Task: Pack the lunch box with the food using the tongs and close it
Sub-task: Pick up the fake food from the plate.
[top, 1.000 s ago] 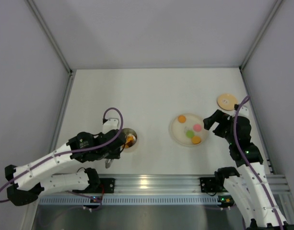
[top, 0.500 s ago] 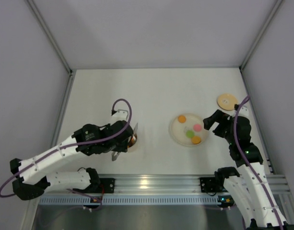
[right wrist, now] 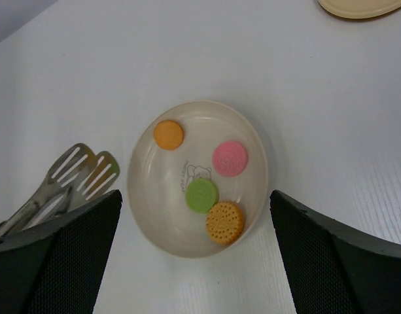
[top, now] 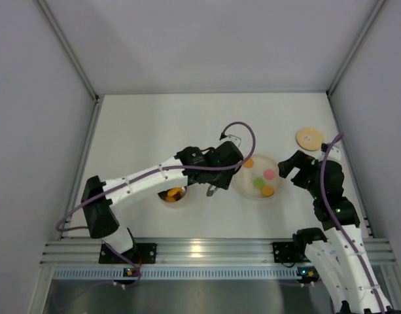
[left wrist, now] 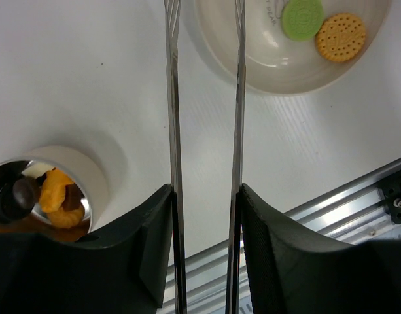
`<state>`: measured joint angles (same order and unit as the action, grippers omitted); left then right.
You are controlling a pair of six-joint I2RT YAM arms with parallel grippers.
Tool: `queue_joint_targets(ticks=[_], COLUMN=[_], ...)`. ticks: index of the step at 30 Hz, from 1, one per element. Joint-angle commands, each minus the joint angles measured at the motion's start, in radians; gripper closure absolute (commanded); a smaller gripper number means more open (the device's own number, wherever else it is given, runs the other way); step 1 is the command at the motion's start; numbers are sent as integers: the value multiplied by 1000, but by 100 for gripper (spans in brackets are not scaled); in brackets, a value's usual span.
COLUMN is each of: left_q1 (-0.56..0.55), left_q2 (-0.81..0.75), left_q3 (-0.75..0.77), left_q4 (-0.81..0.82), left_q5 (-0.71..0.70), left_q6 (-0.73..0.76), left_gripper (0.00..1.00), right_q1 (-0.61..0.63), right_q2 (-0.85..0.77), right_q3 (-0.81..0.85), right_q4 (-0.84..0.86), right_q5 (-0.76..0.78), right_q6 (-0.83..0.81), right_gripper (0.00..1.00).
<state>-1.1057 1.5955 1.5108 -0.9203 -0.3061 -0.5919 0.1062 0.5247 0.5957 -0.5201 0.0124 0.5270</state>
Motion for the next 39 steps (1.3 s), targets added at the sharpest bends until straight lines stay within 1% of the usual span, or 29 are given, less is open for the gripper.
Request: queue_joint_targets(ticks=[1, 3, 4, 9, 11, 15, 20, 29, 39], left_q1=[3, 3, 3, 3, 4, 9, 10, 10, 10], left_q2=[78, 145, 165, 283, 311, 362, 383, 394, 428], left_q3=[113, 149, 185, 273, 308, 331, 330, 316, 321], left_q4=[116, 121, 123, 106, 89, 75, 57, 49, 35], left_q5=[58, 61, 64, 52, 35, 9, -50, -74, 12], left_q6=[64, 76, 79, 87, 86, 76, 75, 81, 99], left_gripper=[52, 52, 52, 52, 52, 51, 51, 51, 51], right_q1=[-13, -13, -13, -13, -13, -13, -13, -13, -13], right_q2=[-15, -17, -20, -20, -25, -26, -26, -22, -17], right_q3=[38, 35, 35, 33, 35, 33, 35, 32, 42], right_q4=[-14, -14, -14, -14, -15, -18, -17, -9, -11], right_q5=[17, 14, 14, 9, 9, 11, 11, 8, 9], right_q6=[-4, -5, -4, -2, -5, -12, -13, -13, -16], right_gripper=[6, 6, 6, 6, 6, 6, 6, 5, 5])
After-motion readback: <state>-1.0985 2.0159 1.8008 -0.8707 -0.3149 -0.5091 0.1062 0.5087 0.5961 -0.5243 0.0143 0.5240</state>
